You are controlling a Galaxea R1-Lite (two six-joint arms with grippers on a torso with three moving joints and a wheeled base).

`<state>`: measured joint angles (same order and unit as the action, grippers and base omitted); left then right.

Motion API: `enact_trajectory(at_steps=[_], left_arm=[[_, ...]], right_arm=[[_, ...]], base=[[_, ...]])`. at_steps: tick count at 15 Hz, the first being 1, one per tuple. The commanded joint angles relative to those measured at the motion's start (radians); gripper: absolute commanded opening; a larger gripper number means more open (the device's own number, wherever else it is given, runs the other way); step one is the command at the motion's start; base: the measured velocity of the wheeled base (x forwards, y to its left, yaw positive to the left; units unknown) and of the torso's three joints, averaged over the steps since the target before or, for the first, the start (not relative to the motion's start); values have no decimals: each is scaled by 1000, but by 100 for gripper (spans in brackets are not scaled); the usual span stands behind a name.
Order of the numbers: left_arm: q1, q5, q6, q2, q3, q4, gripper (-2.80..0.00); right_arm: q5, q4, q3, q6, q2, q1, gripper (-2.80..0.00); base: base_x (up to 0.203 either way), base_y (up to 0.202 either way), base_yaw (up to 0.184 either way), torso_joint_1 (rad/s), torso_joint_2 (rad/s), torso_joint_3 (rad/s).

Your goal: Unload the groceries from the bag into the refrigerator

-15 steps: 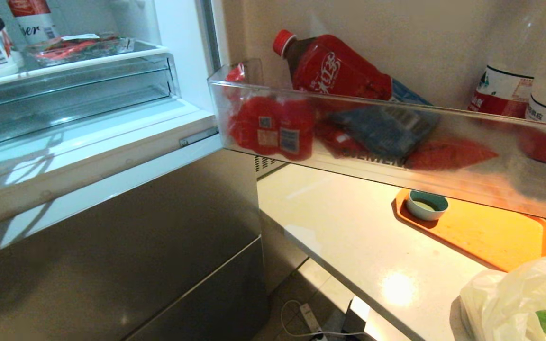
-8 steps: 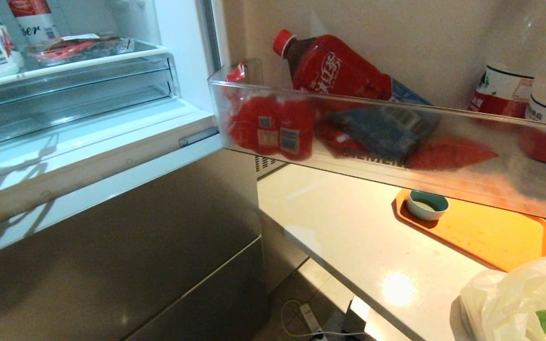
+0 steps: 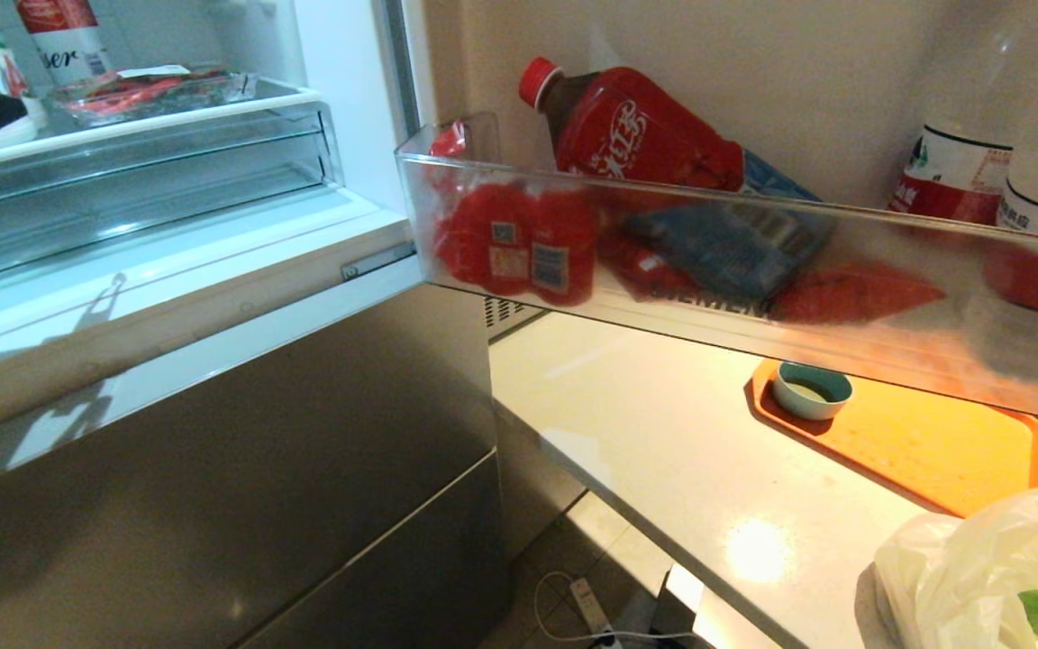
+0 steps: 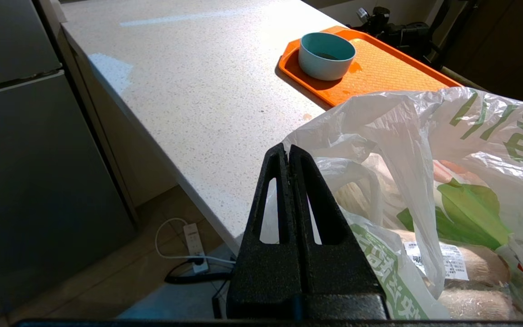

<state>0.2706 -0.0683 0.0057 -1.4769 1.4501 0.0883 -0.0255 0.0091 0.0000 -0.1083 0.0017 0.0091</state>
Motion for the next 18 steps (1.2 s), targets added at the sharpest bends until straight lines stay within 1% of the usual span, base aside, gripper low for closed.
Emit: enact_trajectory(at_steps=[1, 7, 12, 14, 16, 18], left_arm=[[-1, -1, 0, 13, -10, 1, 0], [-4, 2, 5, 3, -5, 14, 0], [-5, 19, 8, 7, -10, 9, 0], [-5, 47, 8, 20, -13, 11, 0], [-5, 58, 7, 47, -15, 8, 0], [-5, 101, 7, 87, -45, 14, 0]], right_arm=[[-1, 0, 0, -1, 0, 0, -280], [-1, 0, 0, 10, 0, 0, -280], [-1, -1, 0, 19, 0, 1, -280], [1, -1, 0, 21, 0, 0, -280], [-1, -1, 0, 22, 0, 0, -280], [0, -1, 0, 22, 0, 1, -280]], base=[[0, 0, 0, 0, 0, 0], [0, 0, 0, 0, 0, 0], [0, 0, 0, 0, 0, 0], [0, 0, 0, 0, 0, 0], [0, 0, 0, 0, 0, 0], [0, 0, 0, 0, 0, 0]])
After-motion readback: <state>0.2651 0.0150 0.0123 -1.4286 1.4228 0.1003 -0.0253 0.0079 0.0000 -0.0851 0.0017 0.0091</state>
